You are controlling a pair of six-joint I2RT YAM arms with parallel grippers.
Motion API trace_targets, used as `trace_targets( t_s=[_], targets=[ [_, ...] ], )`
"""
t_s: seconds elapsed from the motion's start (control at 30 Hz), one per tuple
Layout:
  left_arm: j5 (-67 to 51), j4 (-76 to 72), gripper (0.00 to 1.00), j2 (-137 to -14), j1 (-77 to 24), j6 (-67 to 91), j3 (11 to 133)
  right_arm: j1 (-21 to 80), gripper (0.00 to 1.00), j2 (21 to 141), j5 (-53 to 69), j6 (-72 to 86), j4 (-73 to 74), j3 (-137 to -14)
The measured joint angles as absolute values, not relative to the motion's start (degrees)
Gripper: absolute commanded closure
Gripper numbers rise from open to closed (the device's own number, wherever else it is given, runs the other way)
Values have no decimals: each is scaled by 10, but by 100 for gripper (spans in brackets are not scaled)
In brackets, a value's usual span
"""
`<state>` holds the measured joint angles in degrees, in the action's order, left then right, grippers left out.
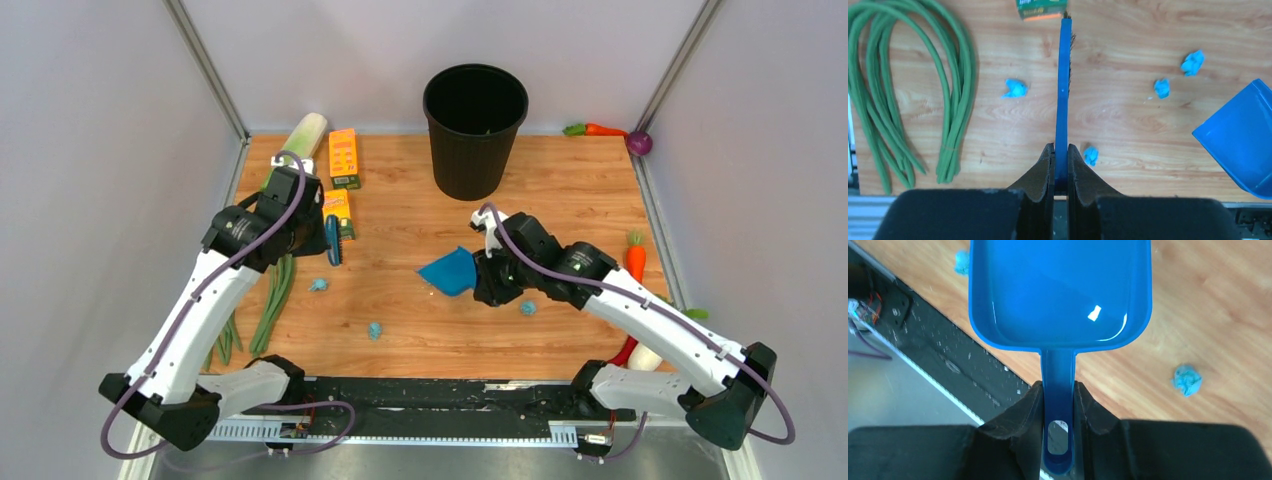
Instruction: Sweep away the paper scraps from the table
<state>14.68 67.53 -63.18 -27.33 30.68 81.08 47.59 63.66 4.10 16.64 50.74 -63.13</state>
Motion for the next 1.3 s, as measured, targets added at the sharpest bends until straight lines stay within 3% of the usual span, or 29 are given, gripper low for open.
trace_targets(
  t_s=[0.37, 0.63, 1.03, 1.3],
  targets=[
    [157, 744, 100, -610, -349, 376, 743, 612, 100, 636, 64, 171, 579, -610],
    [157, 743, 100, -584, -370, 382, 659, 787, 100, 657, -22, 210, 573, -539],
    [321, 764, 100, -629, -335, 358, 701, 802, 100, 778, -126, 225, 556, -592],
    [328, 709, 100, -729, -260, 282, 666, 804, 100, 807, -138, 224, 552, -603]
  ],
)
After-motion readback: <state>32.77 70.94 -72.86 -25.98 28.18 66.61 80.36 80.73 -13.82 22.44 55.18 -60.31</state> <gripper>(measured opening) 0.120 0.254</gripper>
